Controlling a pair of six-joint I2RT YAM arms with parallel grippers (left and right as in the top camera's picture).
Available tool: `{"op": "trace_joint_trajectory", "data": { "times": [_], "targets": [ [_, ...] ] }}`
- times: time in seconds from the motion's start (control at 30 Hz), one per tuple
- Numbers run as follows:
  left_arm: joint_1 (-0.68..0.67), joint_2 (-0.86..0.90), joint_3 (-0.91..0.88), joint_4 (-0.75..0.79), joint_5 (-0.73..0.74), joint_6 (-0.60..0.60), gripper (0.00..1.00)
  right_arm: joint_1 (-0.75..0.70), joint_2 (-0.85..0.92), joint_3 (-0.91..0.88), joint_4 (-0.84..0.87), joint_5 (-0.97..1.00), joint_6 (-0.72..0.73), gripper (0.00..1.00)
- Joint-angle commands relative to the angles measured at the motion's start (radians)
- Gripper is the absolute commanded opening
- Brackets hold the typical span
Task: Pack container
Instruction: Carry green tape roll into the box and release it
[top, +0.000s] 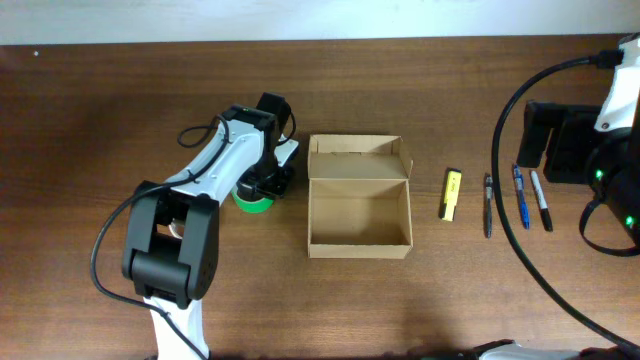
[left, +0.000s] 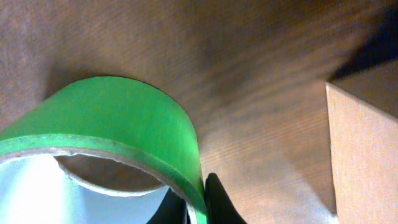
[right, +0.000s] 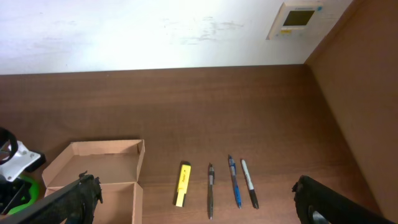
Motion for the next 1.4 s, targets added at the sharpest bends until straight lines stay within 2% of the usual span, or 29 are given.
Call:
{"op": "trace_joint_trajectory", "data": {
  "times": [0.0,0.1,0.2,0.3,0.43,0.73,0.93,1.13,1.37],
  "targets": [
    [0.002,-0.119,0.106,-0.055,-0.031,-0.01,0.02,0.008,-0.011,-0.005,-0.006,-0.005,0.004,0.99],
    [0.002,-0.254,0.262,-0.14,-0.055,-0.011,0.02,0.008,-0.011,-0.005,-0.006,-0.005,0.004,0.99],
    [0.002,-0.356,0.356,-0.145,-0.065,-0.028,0.02,0.008,-0.011,-0.005,-0.006,-0.005,0.004,0.99],
    [0.0,-0.441,0.387,-0.089,-0.068,-0.061,0.02,0.008,-0.012,-0.005,-0.006,-0.005,0.004,0.99],
    [-0.037,-0.484,0.387,-0.036,0.007,-0.067,0.02,0.008,-0.021,0.0,-0.006,-0.005,0.004,0.99],
    [-0.242,-0.35,0.386,0.014,0.056,-0.075,0.02,0.008,-0.097,0.076,-0.006,-0.005,0.004,0.99],
    [-0.385,-0.201,0.386,0.051,0.161,-0.076,0.02,0.008,-0.129,0.076,-0.006,-0.001,0.004,0.99],
    [-0.506,-0.087,0.385,-0.031,0.201,-0.078,0.02,0.008,-0.127,0.075,-0.006,0.002,0.004,0.99],
    [-0.556,-0.071,0.357,-0.121,0.197,-0.024,0.01,0.008,-0.127,0.075,-0.006,0.002,-0.011,0.99]
  ]
}}
